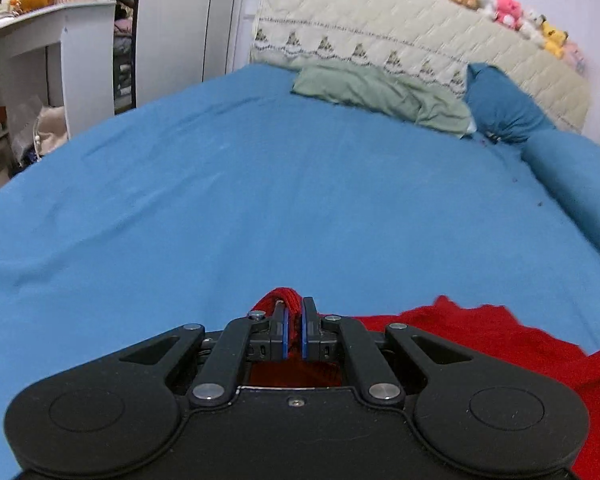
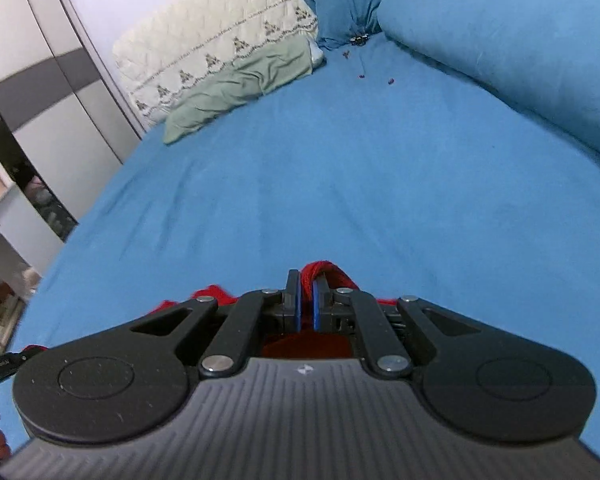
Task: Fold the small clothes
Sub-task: 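Grasp the hem with both grippers and lift it toward the collar, then lay the hem over the body and open both grippers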
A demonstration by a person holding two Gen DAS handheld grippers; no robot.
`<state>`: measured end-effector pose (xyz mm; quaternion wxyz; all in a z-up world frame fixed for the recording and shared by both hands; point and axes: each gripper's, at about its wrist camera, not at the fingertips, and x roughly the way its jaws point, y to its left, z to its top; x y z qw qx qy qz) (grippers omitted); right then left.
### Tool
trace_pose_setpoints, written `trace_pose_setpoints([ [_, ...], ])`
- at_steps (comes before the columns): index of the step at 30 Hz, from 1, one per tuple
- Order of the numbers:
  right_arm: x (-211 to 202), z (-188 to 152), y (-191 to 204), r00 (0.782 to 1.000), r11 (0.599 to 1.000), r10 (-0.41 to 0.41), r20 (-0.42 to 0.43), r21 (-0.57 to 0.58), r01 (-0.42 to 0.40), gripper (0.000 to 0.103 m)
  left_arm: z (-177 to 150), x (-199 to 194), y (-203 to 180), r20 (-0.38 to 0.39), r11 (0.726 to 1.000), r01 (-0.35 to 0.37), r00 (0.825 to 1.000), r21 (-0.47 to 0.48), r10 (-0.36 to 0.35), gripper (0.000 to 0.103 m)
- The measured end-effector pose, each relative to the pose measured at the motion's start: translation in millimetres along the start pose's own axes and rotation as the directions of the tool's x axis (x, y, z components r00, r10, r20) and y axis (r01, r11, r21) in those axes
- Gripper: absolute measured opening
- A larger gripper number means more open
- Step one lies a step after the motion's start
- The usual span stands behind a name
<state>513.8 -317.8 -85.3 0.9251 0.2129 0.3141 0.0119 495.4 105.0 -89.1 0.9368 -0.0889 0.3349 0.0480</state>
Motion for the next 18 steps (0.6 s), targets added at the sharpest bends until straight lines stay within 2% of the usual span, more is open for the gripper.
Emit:
trace_pose_setpoints([
  [6, 55.7, 9.2, -5.4, 0.998, 0.999, -0.048, -0.03, -0.006, 0.048, 0.02, 8.1, 41.7, -5.1, -0.05, 0.999, -0.032, 0.998, 0.032, 0.034, 0.006],
  [8, 70.1, 7.9, -2.9, 0.996, 0.997, -0.071, -0.055, -0.048, 0.068, 0.021, 7.9, 48.2, -6.1, -0.061, 0.999, -0.036, 0.997, 0.031, 0.038, 0.01],
  [9, 74.0, 5.7, -2.6, 0.995, 0.996, -0.071, -0.065, -0.066, 0.066, 0.023, 8.5, 48.5, -5.5, -0.058, 0.999, -0.034, 0.998, 0.022, 0.035, 0.016],
  [10, 74.3, 3.0, -1.8, 0.995, 0.994, -0.074, -0.068, -0.082, 0.068, 0.029, 9.4, 43.6, -4.7, -0.053, 0.999, -0.032, 0.998, 0.018, 0.032, 0.031],
  [11, 73.2, 2.6, -0.6, 0.995, 0.992, -0.08, -0.065, -0.099, 0.073, 0.035, 11.1, 38.2, -5.9, -0.04, 0.999, -0.031, 0.999, 0.025, 0.032, 0.04],
  [12, 67.1, -0.1, 0.9, 0.995, 0.99, -0.08, -0.056, -0.117, 0.073, 0.057, 11.7, 27.4, -7.2, -0.022, 0.999, -0.031, 0.999, 0.045, 0.032, 0.053],
  [13, 58.5, -2.8, 4.4, 0.996, 0.987, -0.083, -0.037, -0.137, 0.077, 0.076, 10.8, 11.5, -9.8, 0.002, 0.997, -0.03, 1.0, 0.077, 0.03, 0.056],
  [14, 46.3, -5.9, 8.7, 0.997, 0.984, -0.077, -0.012, -0.162, 0.074, 0.08, 9.4, 2.3, -12.7, 0.015, 0.994, -0.029, 1.0, 0.105, 0.028, 0.057],
  [16, 20.6, -15.3, 18.5, 0.999, 0.977, -0.047, 0.01, -0.208, 0.048, 0.087, 0.1, -22.4, -20.8, -0.002, 0.988, -0.001, 1.0, 0.154, 0.001, 0.068],
  [18, 4.8, -27.7, 25.9, 1.0, 0.979, -0.002, -0.029, -0.206, -0.004, 0.09, -17.8, -37.2, -28.0, -0.053, 0.981, 0.06, 0.997, 0.184, -0.051, 0.071],
])
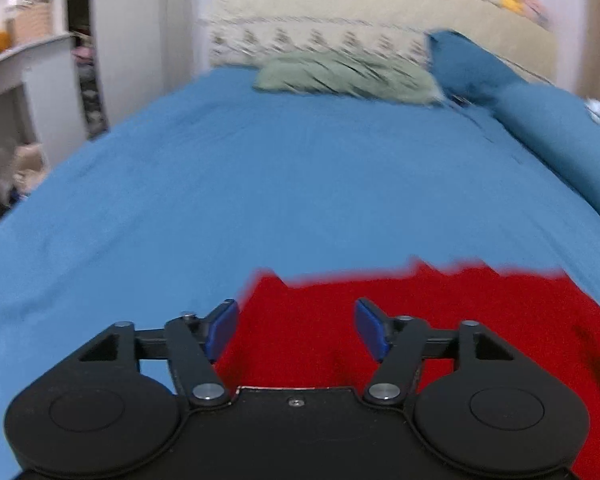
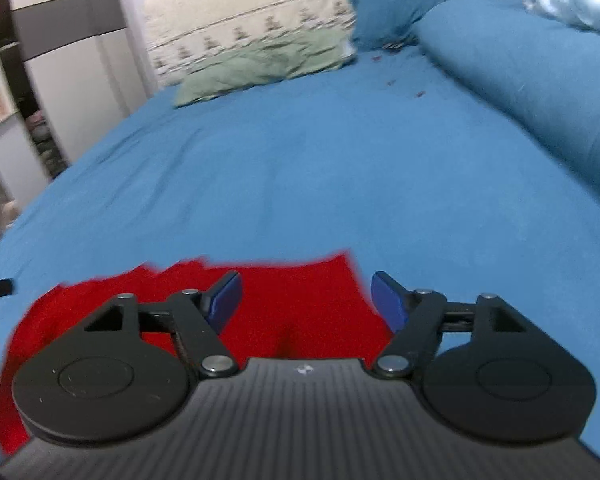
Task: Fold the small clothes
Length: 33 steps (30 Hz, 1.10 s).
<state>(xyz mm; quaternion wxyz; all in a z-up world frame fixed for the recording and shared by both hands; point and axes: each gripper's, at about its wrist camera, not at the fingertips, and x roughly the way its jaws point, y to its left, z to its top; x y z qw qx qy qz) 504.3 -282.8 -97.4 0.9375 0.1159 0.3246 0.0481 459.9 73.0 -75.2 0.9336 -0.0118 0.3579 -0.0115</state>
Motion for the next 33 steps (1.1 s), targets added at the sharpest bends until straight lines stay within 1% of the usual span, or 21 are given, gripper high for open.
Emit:
trace_pose_setpoints([
  [1, -3.7, -8.2, 4.4, 0.999, 1.0, 0.026, -0.028, 0.007, -0.025, 0.09, -8.8, -0.9, -4.9, -0.025, 1.0, 0.023, 0.999, 0.019, -0.023, 0.071],
  [2, -5.2, -14.3, 7.1, 0.998, 0.999, 0.035, -0.047, 0.013, -0.035, 0.09, -18.7, 1.5, -10.1, -0.058, 0.999, 0.033, 0.998, 0.041, -0.03, 0.072],
  [3, -3.4, -23.4, 10.2, 0.996, 0.999, 0.041, -0.076, 0.008, -0.04, 0.09, -30.0, 7.3, -14.2, -0.101, 0.998, 0.028, 0.995, 0.057, -0.022, 0.072],
  [4, 0.7, -29.1, 12.3, 0.995, 1.0, 0.031, -0.098, 0.001, -0.031, 0.09, -38.5, 14.0, -15.4, -0.137, 0.998, 0.022, 0.99, 0.062, -0.013, 0.071],
  [6, 9.1, -45.4, 10.1, 0.989, 0.999, -0.033, -0.143, -0.02, 0.031, 0.09, -53.7, 27.1, -14.3, -0.189, 0.998, 0.012, 0.982, 0.057, -0.001, 0.071],
  [8, 17.0, -58.0, -0.9, 0.98, 0.994, -0.112, -0.165, -0.022, 0.109, 0.089, -61.0, 29.9, -12.7, -0.173, 0.997, 0.02, 0.985, 0.072, -0.008, 0.073],
  [9, 18.0, -64.1, -9.4, 0.977, 0.991, -0.134, -0.164, -0.007, 0.134, 0.089, -61.8, 31.0, -12.6, -0.175, 0.997, 0.02, 0.985, 0.071, -0.007, 0.074],
  [11, 16.4, -68.8, -16.1, 0.981, 0.993, -0.113, -0.157, 0.021, 0.118, 0.089, -60.3, 33.1, -13.4, -0.189, 0.998, 0.015, 0.982, 0.066, -0.002, 0.076],
  [14, 19.5, -64.6, -7.4, 0.976, 0.991, -0.13, -0.172, -0.036, 0.126, 0.09, -53.7, 32.9, -21.4, -0.216, 0.998, -0.007, 0.976, 0.062, 0.02, 0.077],
  [15, 20.4, -61.4, -6.6, 0.975, 0.992, -0.128, -0.18, -0.038, 0.123, 0.09, -47.6, 31.1, -25.5, -0.23, 0.998, -0.021, 0.973, 0.064, 0.035, 0.077],
  [17, 11.1, -52.4, -6.9, 0.977, 0.994, -0.109, -0.185, -0.021, 0.107, 0.09, -36.5, 23.8, -31.6, -0.244, 0.998, -0.033, 0.969, 0.058, 0.047, 0.077],
  [18, 1.8, -47.2, -6.5, 0.98, 0.995, -0.101, -0.171, -0.023, 0.098, 0.09, -30.0, 18.2, -35.7, -0.25, 0.998, -0.035, 0.967, 0.049, 0.046, 0.077],
  [20, -25.3, -40.9, -6.8, 0.985, 0.994, -0.098, -0.141, -0.055, 0.091, 0.091, -22.3, 10.0, -45.7, -0.279, 0.999, -0.024, 0.96, 0.034, 0.032, 0.081],
  [21, -34.0, -38.8, -5.0, 0.985, 0.993, -0.103, -0.141, -0.07, 0.094, 0.093, -20.3, 6.6, -54.2, -0.295, 0.999, -0.007, 0.955, 0.033, 0.016, 0.088],
  [22, -42.2, -38.4, -5.5, 0.983, 0.992, -0.106, -0.149, -0.082, 0.094, 0.093, -19.3, 4.4, -62.6, -0.299, 0.999, 0.014, 0.954, 0.037, -0.002, 0.091],
  [23, -46.9, -39.1, -6.7, 0.982, 0.992, -0.107, -0.158, -0.084, 0.094, 0.093, -19.2, 2.4, -73.3, -0.297, 0.998, 0.034, 0.955, 0.047, -0.018, 0.092],
  [26, -59.1, -53.0, -15.1, 0.974, 0.989, -0.136, -0.184, -0.08, 0.123, 0.093, -21.2, 9.9, -97.3, -0.319, 0.996, 0.06, 0.947, 0.062, -0.038, 0.092],
  [28, -58.5, -64.4, -19.8, 0.962, 0.982, -0.186, -0.201, -0.079, 0.174, 0.093, -23.7, 16.2, -108.4, -0.326, 0.996, 0.072, 0.944, 0.062, -0.048, 0.092],
  [30, -53.3, -74.6, -23.9, 0.953, 0.976, -0.215, -0.213, -0.071, 0.204, 0.093, -27.2, 23.9, -114.2, -0.33, 0.995, 0.072, 0.943, 0.066, -0.046, 0.092],
  [33, -44.8, -88.1, -30.2, 0.949, 0.978, -0.21, -0.236, -0.048, 0.204, 0.092, -35.5, 34.0, -120.4, -0.345, 0.994, 0.071, 0.938, 0.084, -0.038, 0.092],
])
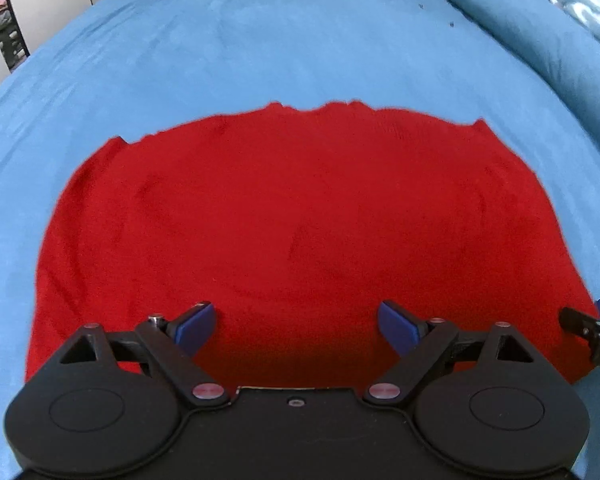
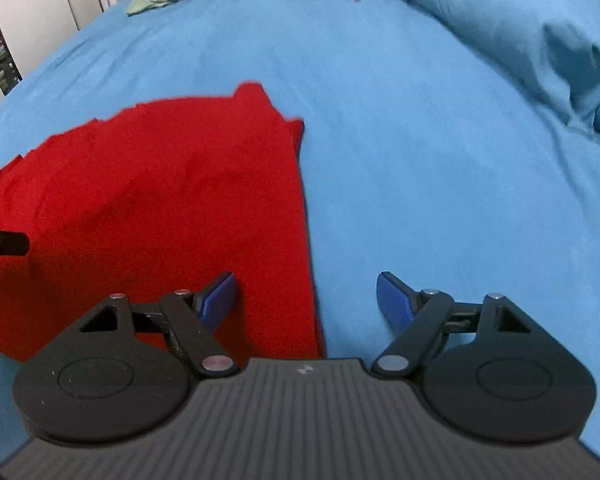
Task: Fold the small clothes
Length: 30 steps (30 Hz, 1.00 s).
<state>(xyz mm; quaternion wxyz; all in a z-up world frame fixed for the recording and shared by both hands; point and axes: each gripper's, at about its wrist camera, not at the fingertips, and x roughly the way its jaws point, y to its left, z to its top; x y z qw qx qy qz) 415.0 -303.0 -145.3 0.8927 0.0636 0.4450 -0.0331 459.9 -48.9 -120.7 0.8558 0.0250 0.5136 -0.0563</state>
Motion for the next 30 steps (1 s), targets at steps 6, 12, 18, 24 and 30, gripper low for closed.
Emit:
trace_pose_setpoints([
  [6, 5.9, -7.5, 13.1, 1.0, 0.998, 0.022, 0.0, -0.067, -0.021, 0.067, -7.3, 11.5, 0.6, -0.019, 1.0, -0.004, 1.0, -0.012, 0.004, 0.092],
  [12, -1.0, -6.7, 25.7, 0.998, 0.987, 0.06, -0.03, -0.145, -0.063, 0.026, -6.4, 19.6, 5.9, -0.029, 1.0, 0.002, 1.0, -0.024, -0.003, 0.096],
  [18, -19.3, 12.8, 11.4, 0.989, 0.988, 0.136, -0.049, 0.083, -0.132, 0.022, -1.3, 25.7, 15.4, -0.075, 0.998, 0.035, 0.996, -0.043, -0.038, 0.102],
  [24, -73.6, 58.2, 23.3, 0.936, 0.897, 0.34, 0.091, 0.269, -0.352, 0.022, 4.9, -22.7, 68.0, -0.029, 0.992, 0.063, 0.997, -0.113, -0.067, 0.094],
  [30, -99.7, 98.6, 137.5, 0.781, 0.777, 0.615, 0.107, 0.086, -0.623, 0.022, -23.6, -77.9, 163.3, 0.033, 0.989, -0.01, 0.999, -0.149, 0.015, 0.094],
])
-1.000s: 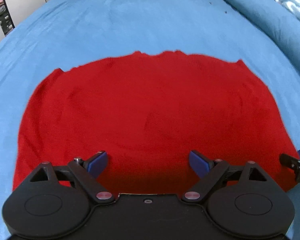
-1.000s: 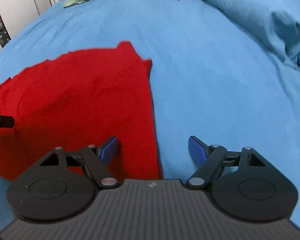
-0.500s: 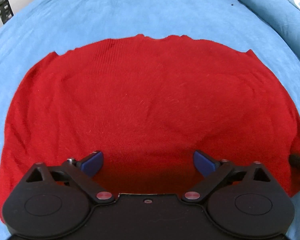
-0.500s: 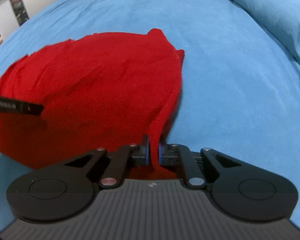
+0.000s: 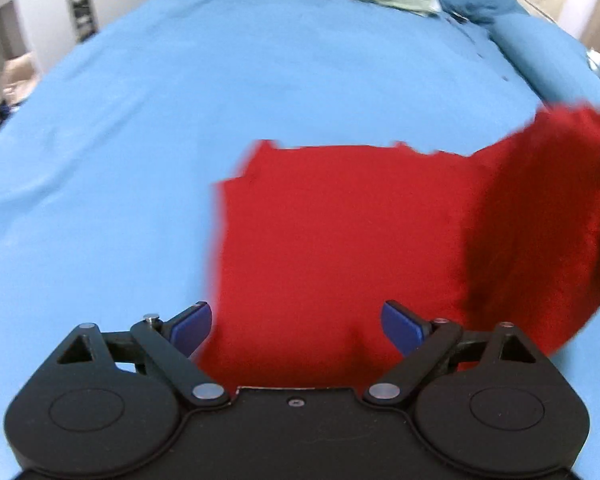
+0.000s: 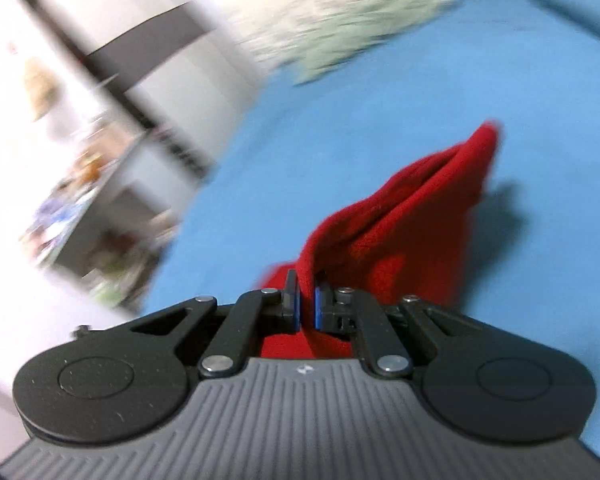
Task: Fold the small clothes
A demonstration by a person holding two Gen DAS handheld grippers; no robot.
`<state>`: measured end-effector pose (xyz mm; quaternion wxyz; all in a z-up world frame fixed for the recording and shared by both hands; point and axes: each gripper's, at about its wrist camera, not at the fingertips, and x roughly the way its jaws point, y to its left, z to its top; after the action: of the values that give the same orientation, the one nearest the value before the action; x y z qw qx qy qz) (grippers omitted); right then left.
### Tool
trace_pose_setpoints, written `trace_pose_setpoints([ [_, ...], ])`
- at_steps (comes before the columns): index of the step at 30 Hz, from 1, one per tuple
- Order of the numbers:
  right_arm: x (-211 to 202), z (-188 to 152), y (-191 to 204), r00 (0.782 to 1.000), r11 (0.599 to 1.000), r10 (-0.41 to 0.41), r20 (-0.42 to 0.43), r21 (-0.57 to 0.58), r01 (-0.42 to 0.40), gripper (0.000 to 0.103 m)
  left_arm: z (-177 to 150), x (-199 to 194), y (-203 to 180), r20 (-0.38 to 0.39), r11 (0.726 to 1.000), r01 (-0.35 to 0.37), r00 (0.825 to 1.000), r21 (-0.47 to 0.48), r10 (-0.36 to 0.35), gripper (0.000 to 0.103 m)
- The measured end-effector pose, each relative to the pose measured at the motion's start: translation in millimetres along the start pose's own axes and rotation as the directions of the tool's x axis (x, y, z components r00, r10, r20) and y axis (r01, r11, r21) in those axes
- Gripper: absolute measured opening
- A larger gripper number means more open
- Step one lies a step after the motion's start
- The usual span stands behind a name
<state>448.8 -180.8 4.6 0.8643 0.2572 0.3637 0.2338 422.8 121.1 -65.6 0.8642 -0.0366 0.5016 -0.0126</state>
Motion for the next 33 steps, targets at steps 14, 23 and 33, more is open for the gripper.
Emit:
trace_pose_setpoints([
  [14, 192.7, -125.4, 117.2, 0.912, 0.906, -0.082, -0.402, -0.41, -0.1, 0.066, -86.0, 9.6, 95.4, -0.074, 0.999, 0.029, 0.997, -0.028, -0.031, 0.094],
  [23, 76.8, -80.4, 97.7, 0.968, 0.895, -0.246, -0.049, -0.395, 0.208, 0.09, -69.2, -14.8, 75.5, 0.006, 0.99, 0.128, 0.992, -0.056, -0.128, 0.094],
  [33, 58.5, -161.3, 40.4, 0.85, 0.782, -0.526, -0.026, -0.408, 0.471, 0.089, -60.9, 5.4, 51.8, 0.01, 0.991, 0.123, 0.992, -0.05, -0.122, 0.094],
])
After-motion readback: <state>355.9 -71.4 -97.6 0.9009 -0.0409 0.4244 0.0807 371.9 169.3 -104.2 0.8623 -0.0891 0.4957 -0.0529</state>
